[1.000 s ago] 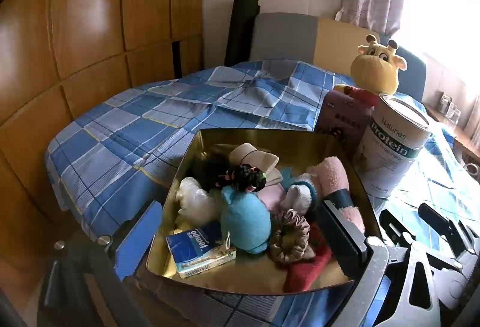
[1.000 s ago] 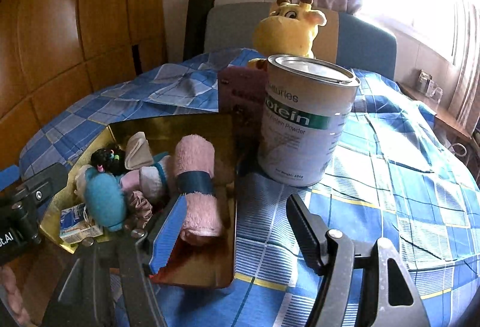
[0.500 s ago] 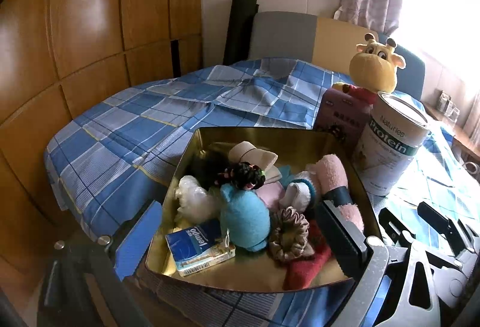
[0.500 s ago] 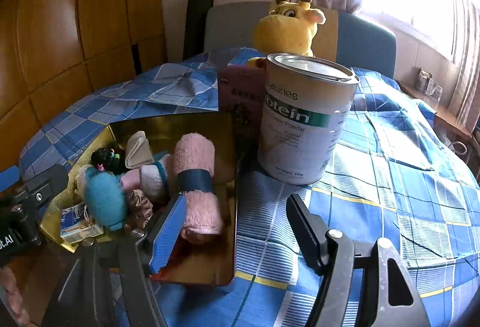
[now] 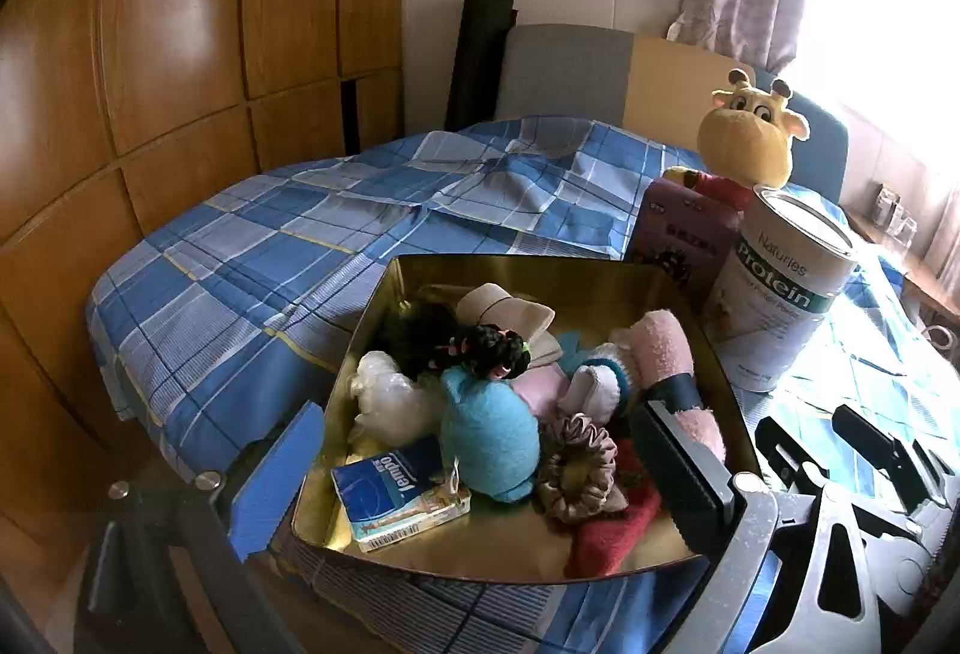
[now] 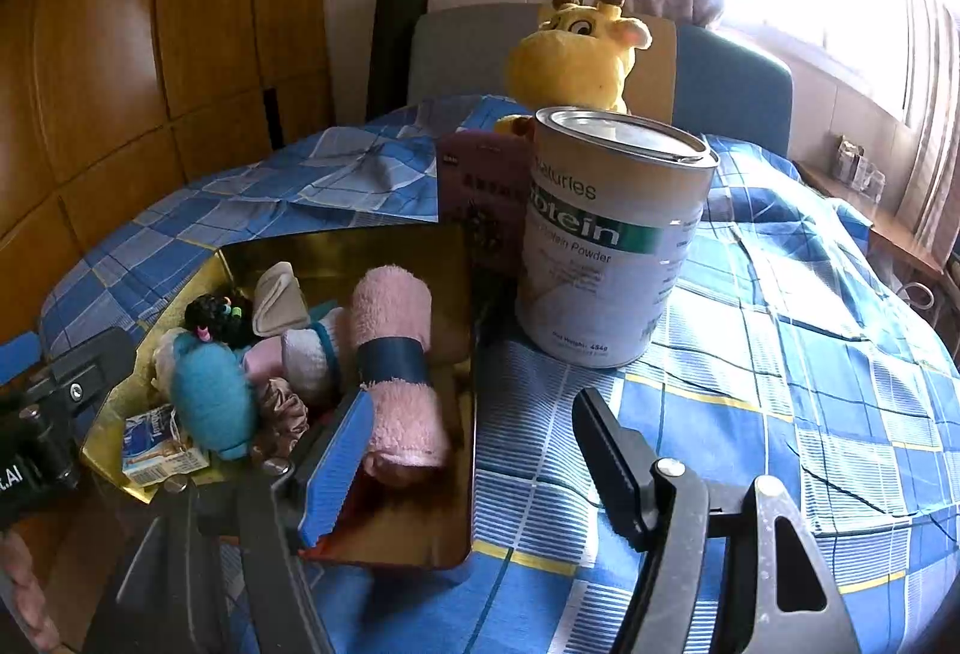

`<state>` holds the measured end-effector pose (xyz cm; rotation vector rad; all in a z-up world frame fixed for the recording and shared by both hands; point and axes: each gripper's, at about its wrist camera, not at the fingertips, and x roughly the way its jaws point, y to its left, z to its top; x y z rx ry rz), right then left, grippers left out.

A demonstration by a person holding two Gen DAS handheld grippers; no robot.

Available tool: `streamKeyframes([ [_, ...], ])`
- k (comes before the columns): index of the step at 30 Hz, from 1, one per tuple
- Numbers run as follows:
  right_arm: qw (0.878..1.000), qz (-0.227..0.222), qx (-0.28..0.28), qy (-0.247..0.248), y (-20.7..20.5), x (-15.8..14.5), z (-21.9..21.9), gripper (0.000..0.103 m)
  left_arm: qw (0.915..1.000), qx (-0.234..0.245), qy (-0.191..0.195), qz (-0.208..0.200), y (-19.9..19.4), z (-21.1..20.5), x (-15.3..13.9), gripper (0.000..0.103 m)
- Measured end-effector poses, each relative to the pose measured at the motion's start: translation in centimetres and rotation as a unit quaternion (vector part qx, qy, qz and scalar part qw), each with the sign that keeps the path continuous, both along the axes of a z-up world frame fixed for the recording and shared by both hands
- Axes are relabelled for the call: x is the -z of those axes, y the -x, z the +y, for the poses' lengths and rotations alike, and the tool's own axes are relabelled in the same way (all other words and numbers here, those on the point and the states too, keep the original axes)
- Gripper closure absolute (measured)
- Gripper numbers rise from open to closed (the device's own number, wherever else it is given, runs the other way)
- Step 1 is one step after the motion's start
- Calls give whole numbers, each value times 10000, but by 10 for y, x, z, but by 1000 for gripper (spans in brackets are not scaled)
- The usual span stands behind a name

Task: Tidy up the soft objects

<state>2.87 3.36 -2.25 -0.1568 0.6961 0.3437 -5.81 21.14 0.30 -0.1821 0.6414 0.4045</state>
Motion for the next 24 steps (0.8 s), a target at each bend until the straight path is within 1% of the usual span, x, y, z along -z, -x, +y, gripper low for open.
streamKeyframes([
  [15,10000,8,-2,-1,0,0,0,33,10000,33,20,-11,1,-2,-2,0],
  [19,10000,6,20,8,0,1,-1,33,9998,27,-142,-100,4,-5,-4,1],
  [21,10000,6,27,8,0,1,-2,33,9999,43,-56,-91,3,-3,-4,3],
  [24,9999,-54,109,-88,-2,-3,-10,33,9999,94,-52,-54,2,-1,-3,1],
])
